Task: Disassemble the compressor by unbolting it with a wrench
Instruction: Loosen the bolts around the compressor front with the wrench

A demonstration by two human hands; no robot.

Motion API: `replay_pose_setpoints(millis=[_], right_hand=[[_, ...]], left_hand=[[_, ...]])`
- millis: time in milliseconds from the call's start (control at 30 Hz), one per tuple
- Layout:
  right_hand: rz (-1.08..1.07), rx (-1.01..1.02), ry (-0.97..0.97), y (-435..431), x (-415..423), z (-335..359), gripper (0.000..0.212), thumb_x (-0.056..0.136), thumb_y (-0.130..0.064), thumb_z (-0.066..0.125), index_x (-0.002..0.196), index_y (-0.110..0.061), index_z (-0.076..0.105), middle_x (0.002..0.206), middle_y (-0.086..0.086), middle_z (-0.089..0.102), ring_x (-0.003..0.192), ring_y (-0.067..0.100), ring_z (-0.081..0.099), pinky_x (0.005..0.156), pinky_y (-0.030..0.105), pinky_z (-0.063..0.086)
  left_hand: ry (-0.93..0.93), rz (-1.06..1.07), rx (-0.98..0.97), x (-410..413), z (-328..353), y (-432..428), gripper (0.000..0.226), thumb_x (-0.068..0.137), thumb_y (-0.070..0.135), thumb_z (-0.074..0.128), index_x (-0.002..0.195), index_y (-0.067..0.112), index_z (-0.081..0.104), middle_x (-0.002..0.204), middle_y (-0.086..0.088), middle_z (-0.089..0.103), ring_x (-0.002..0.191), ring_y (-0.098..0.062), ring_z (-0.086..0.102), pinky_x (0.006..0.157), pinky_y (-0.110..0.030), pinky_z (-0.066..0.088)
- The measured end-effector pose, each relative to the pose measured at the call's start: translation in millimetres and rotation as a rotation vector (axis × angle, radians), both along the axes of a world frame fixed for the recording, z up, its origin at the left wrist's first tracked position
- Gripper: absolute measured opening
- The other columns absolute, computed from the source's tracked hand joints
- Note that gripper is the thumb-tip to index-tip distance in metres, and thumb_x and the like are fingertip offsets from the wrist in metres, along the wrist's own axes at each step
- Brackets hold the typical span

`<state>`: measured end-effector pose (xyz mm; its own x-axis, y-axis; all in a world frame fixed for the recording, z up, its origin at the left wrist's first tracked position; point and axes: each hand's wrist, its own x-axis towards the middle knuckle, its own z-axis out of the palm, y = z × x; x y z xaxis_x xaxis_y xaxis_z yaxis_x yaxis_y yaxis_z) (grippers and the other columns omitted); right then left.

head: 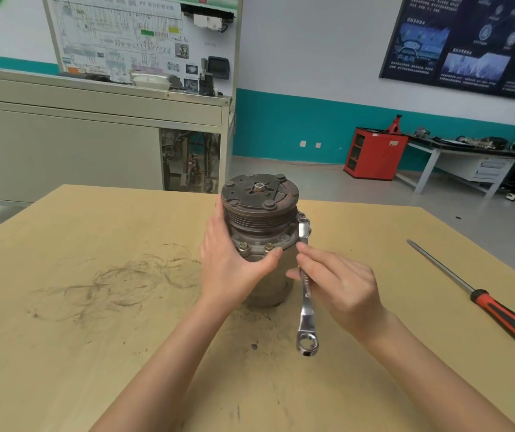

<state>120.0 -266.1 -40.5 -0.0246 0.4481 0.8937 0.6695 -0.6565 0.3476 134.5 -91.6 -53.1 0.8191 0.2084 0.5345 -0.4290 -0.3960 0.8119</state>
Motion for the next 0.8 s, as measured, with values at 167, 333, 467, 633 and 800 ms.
replay_pose_setpoints(millis=[167,333,467,633,800], right_hand=[[0.031,0.002,0.088,-5,-2,-7,0.023,0.08,-0.014,0.073,0.081,0.01,0.073,0.094,0.021,0.071,0.075,0.023,0.073,0.063,0.029,0.059],[0.426,0.656,0.698,-13,-15,-23,0.018,0.083,-0.008,0.069,0.1,-0.007,0.073,0.111,0.01,0.07,0.101,0.024,0.069,0.088,0.032,0.055],[0.758,1.282,1.064,-9,-12,-24,0.018,0.084,-0.01,0.056,0.096,-0.013,0.07,0.104,0.006,0.072,0.087,0.025,0.071,0.072,0.026,0.056],[0.942,1.32,1.303,-29,25,4,0.018,0.093,0.003,0.041,0.087,-0.009,0.053,0.088,0.013,0.073,0.068,0.018,0.069,0.061,0.023,0.055],[0.931,1.106,1.724,-40,76,36,0.009,0.09,-0.001,0.042,0.09,-0.009,0.048,0.079,0.013,0.071,0.058,0.015,0.065,0.053,0.019,0.054]], left_hand=[[-0.006,-0.005,-0.002,0,1,0,0.118,0.056,0.068,0.066,0.154,0.029,0.011,0.137,0.022,0.028,0.132,0.001,0.027,0.115,-0.05,0.028],[0.001,-0.006,0.001,1,0,0,0.118,0.057,0.068,0.065,0.154,0.03,0.011,0.138,0.021,0.027,0.132,0.002,0.025,0.116,-0.051,0.028],[0.005,-0.01,-0.011,2,0,0,0.118,0.056,0.068,0.066,0.154,0.03,0.011,0.143,0.016,0.03,0.133,0.0,0.026,0.115,-0.052,0.028],[0.01,0.001,-0.005,1,0,0,0.118,0.056,0.068,0.065,0.153,0.031,0.01,0.15,0.011,0.03,0.135,-0.001,0.026,0.116,-0.051,0.028],[0.011,0.004,-0.002,0,1,0,0.118,0.056,0.068,0.065,0.153,0.031,0.01,0.149,0.012,0.029,0.138,-0.005,0.027,0.115,-0.051,0.029]])
